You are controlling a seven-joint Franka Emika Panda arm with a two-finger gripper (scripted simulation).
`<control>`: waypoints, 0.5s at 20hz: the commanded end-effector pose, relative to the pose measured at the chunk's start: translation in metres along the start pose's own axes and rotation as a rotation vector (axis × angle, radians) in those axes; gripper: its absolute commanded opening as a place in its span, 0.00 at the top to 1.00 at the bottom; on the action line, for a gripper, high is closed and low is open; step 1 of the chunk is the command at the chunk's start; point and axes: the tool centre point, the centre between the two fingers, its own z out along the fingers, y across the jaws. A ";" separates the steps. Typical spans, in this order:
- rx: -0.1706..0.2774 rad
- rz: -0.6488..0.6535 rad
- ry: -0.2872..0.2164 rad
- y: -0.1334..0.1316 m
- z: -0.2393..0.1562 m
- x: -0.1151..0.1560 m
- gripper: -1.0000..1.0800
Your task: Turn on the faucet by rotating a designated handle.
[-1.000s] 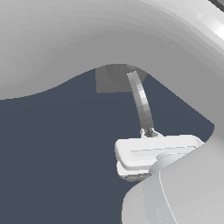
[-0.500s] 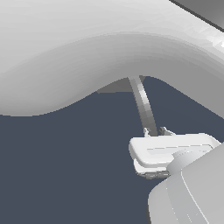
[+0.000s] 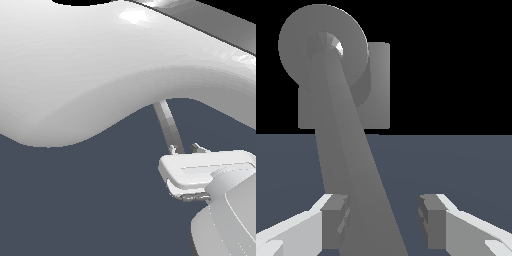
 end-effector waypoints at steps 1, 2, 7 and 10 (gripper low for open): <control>0.065 0.035 -0.045 -0.023 0.019 -0.028 1.00; 0.065 0.035 -0.045 -0.020 0.020 -0.026 1.00; 0.067 0.036 -0.044 -0.005 0.022 -0.013 1.00; 0.067 0.037 -0.043 0.004 0.024 -0.005 1.00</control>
